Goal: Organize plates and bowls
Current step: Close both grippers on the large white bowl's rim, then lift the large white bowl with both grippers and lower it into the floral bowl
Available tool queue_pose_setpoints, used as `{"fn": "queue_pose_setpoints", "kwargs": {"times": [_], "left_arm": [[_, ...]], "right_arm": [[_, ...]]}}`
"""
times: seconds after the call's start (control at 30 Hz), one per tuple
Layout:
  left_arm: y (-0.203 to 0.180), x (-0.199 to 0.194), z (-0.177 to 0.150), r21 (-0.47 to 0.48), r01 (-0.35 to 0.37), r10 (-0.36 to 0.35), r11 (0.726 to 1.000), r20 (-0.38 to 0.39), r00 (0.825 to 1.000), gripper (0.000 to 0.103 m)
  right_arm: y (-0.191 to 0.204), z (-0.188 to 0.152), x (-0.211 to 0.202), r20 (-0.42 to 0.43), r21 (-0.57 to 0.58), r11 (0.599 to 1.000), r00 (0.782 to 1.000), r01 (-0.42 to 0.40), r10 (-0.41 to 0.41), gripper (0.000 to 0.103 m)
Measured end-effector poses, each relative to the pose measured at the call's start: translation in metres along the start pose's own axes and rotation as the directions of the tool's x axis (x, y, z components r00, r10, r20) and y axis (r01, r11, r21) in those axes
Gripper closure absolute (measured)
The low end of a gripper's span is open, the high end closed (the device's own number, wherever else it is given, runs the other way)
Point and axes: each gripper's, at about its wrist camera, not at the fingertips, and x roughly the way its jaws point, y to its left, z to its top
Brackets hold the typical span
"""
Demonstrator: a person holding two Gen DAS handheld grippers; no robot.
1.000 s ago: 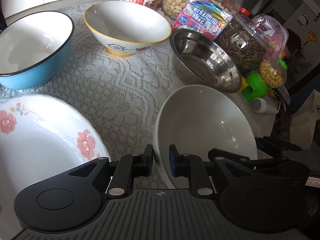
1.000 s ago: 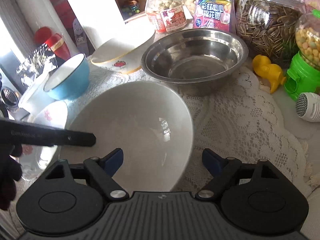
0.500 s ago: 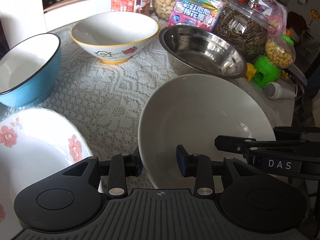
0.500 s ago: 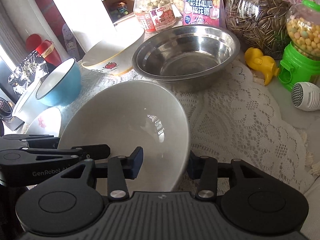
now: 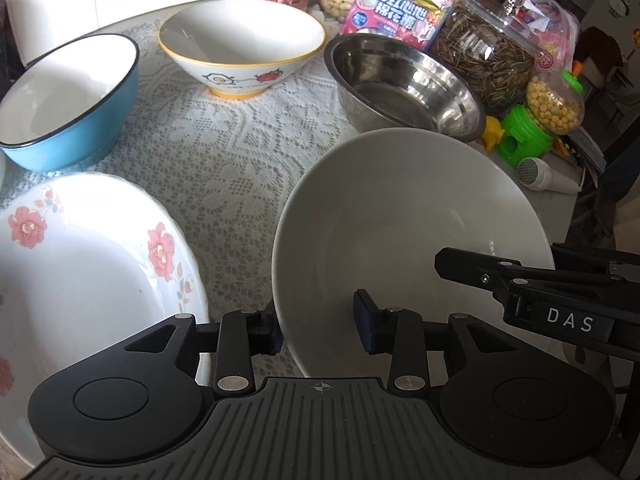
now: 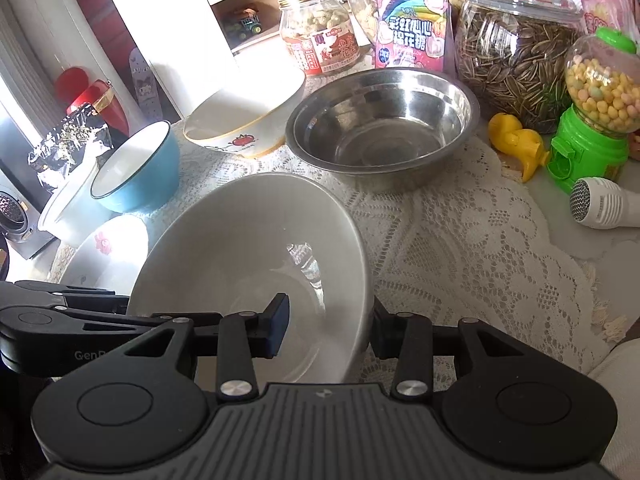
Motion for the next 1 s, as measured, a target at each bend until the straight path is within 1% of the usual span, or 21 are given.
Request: {"fn": "queue_pose_setpoints", "kwargs": {"times": [0.1, 0.23, 0.33, 0.4, 0.47, 0.53, 0.57, 0.63, 0.7, 0.8, 0.87, 1.0], "left_arm": [[0.008, -0.019, 0.0, -0.023, -0.005, 0.006, 1.0, 0.038, 0.999, 0.065], [0.031, -0.05, -0.002, -0.08, -0.027, 0.035, 0.996, 0.106, 0.994, 0.065], [0.06, -0.075, -0.009, -0.162, -0.039, 0.064, 0.986, 0.155, 0.986, 0.065], [0.082, -0.086, -0.019, -0.23, -0.057, 0.099, 0.972, 0.177, 0.979, 0.065], [0.099, -0.091, -0.028, -0.283, -0.084, 0.137, 0.955, 0.176, 0.975, 0.062], [0.116, -0.09, -0.034, -0.329, -0.116, 0.176, 0.937, 0.158, 0.972, 0.059], [0.125, -0.088, -0.036, -0.35, -0.136, 0.196, 0.927, 0.141, 0.97, 0.059], [0.139, -0.085, -0.04, -0.389, -0.154, 0.214, 0.908, 0.113, 0.97, 0.059], [0.149, -0.081, -0.041, -0.424, -0.157, 0.215, 0.892, 0.093, 0.972, 0.059], [0.156, -0.075, -0.042, -0.451, -0.159, 0.214, 0.878, 0.072, 0.974, 0.059], [0.16, -0.071, -0.044, -0.452, -0.163, 0.21, 0.877, 0.056, 0.976, 0.06], [0.164, -0.07, -0.046, -0.468, -0.144, 0.195, 0.872, 0.061, 0.979, 0.061]], "right_arm": [[0.014, 0.005, -0.006, 0.014, -0.025, 0.999, 1.0, -0.02, 0.02, 0.062], [0.046, 0.015, -0.003, 0.006, -0.069, 0.994, 0.997, -0.08, 0.081, 0.062], [0.079, 0.02, 0.007, -0.015, -0.116, 0.984, 0.991, -0.135, 0.135, 0.062], [0.101, 0.022, 0.016, -0.039, -0.151, 0.973, 0.985, -0.174, 0.17, 0.062], [0.125, 0.022, 0.03, -0.077, -0.186, 0.961, 0.978, -0.204, 0.192, 0.062], [0.143, 0.02, 0.042, -0.107, -0.212, 0.953, 0.975, -0.216, 0.197, 0.062], [0.151, 0.02, 0.049, -0.121, -0.222, 0.95, 0.973, -0.221, 0.198, 0.062], [0.162, 0.018, 0.058, -0.14, -0.234, 0.945, 0.969, -0.231, 0.202, 0.062], [0.168, 0.018, 0.066, -0.158, -0.234, 0.943, 0.966, -0.236, 0.203, 0.062], [0.17, 0.018, 0.078, -0.191, -0.237, 0.944, 0.963, -0.231, 0.188, 0.063], [0.169, 0.017, 0.085, -0.207, -0.241, 0.944, 0.963, -0.223, 0.175, 0.063], [0.162, 0.02, 0.088, -0.213, -0.222, 0.943, 0.956, -0.249, 0.203, 0.063]]}}
